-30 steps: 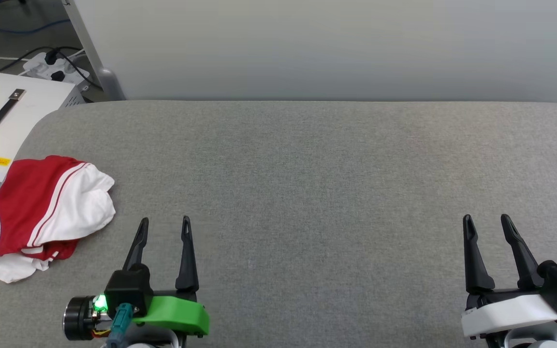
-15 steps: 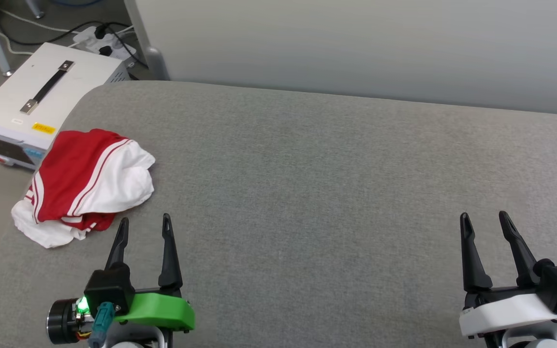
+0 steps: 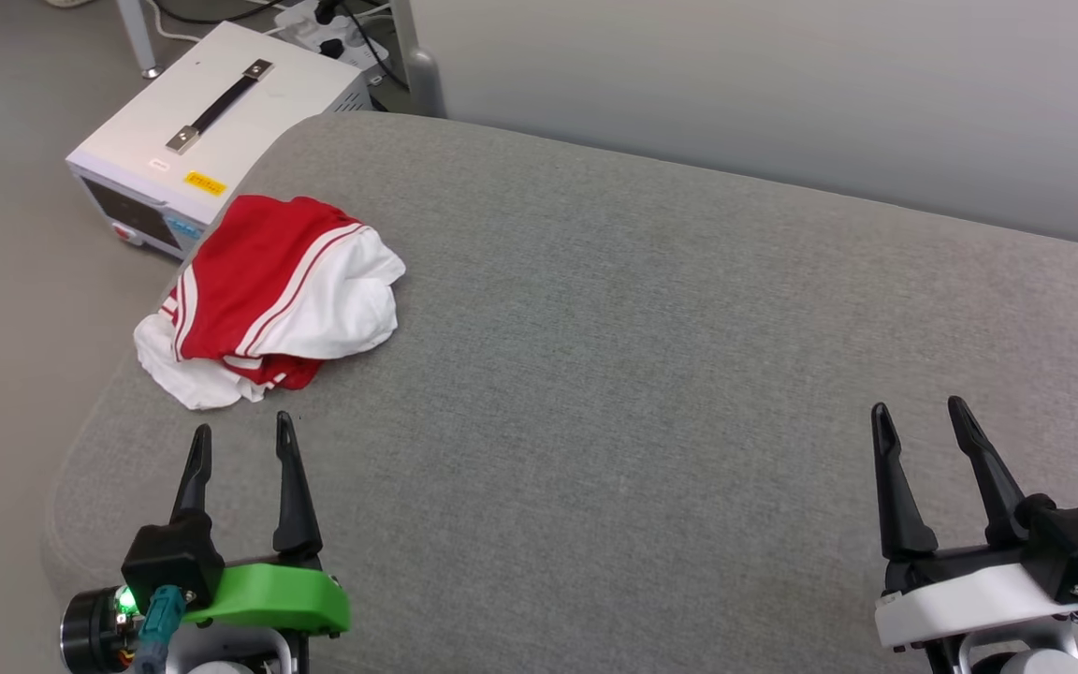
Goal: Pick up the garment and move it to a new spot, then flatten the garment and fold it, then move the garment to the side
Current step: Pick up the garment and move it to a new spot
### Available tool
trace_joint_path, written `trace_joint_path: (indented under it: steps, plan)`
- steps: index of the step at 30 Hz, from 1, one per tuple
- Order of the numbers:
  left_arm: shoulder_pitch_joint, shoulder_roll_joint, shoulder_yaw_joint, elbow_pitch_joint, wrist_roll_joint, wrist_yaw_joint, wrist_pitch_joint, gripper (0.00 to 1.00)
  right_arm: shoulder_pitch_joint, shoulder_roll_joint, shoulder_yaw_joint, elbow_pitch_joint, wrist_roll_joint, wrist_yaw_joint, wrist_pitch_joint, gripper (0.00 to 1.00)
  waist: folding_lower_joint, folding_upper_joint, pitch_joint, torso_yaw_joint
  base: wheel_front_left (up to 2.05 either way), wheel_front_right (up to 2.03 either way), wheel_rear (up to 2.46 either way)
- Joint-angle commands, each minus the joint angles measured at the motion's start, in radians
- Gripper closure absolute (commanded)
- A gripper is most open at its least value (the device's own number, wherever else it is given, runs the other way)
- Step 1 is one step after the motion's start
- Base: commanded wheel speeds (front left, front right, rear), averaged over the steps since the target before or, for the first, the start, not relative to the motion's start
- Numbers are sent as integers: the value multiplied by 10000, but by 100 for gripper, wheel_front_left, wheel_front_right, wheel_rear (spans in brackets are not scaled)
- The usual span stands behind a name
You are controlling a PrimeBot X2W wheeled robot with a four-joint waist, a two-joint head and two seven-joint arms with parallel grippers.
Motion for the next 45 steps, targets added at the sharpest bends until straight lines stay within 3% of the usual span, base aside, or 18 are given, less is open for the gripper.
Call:
trace_joint_path:
  steps: [1,7,15,21,24,27,31,34,40,45]
  plan:
    - [-167,-36,66,-4,-59,-1,-59,0,-150,-14,13,-80,-116,-7,-92,0,0,-1,79,319,0,0,0]
    - [-223,-36,283,18,-283,-50,-59,0,-190,-14,25,-121,-202,-7,-92,0,0,-1,174,733,0,0,0]
    - [-419,-36,532,105,-310,-207,-59,0,-325,-14,132,-144,-258,-7,-92,0,0,-1,383,745,0,0,0]
    - [-1995,170,1385,519,-479,-1209,-59,0,-583,-14,141,-337,-545,-7,-92,0,0,-1,997,522,0,0,0]
    - [-3611,901,1803,1147,-595,-1672,-59,0,-931,-14,116,-506,-899,-7,-92,0,0,-1,1644,257,0,0,0]
    - [-4710,1600,1852,1735,-737,-1853,-59,0,-1202,-14,91,-644,-1107,-7,-92,0,0,-1,2115,-6,0,0,0]
    - [-6199,2723,1348,2907,-1304,-1954,-19,0,-1566,-39,28,-822,-1286,-7,-92,0,0,-1,2762,-345,0,0,0]
    - [-7089,3575,477,3498,-2070,-1962,572,0,-1720,-82,-41,-965,-1314,-7,-92,0,0,-1,3102,-521,0,0,0]
    - [-8386,5310,-1544,4215,-4395,-1965,3666,0,-1920,-247,-94,-1202,-1285,-7,-92,0,0,-1,3670,-837,0,0,0]
    - [-8880,6249,-2709,4398,-6201,-1966,6645,0,-2034,-381,-125,-1250,-1187,-7,-92,0,0,-1,4017,-1027,0,0,0]
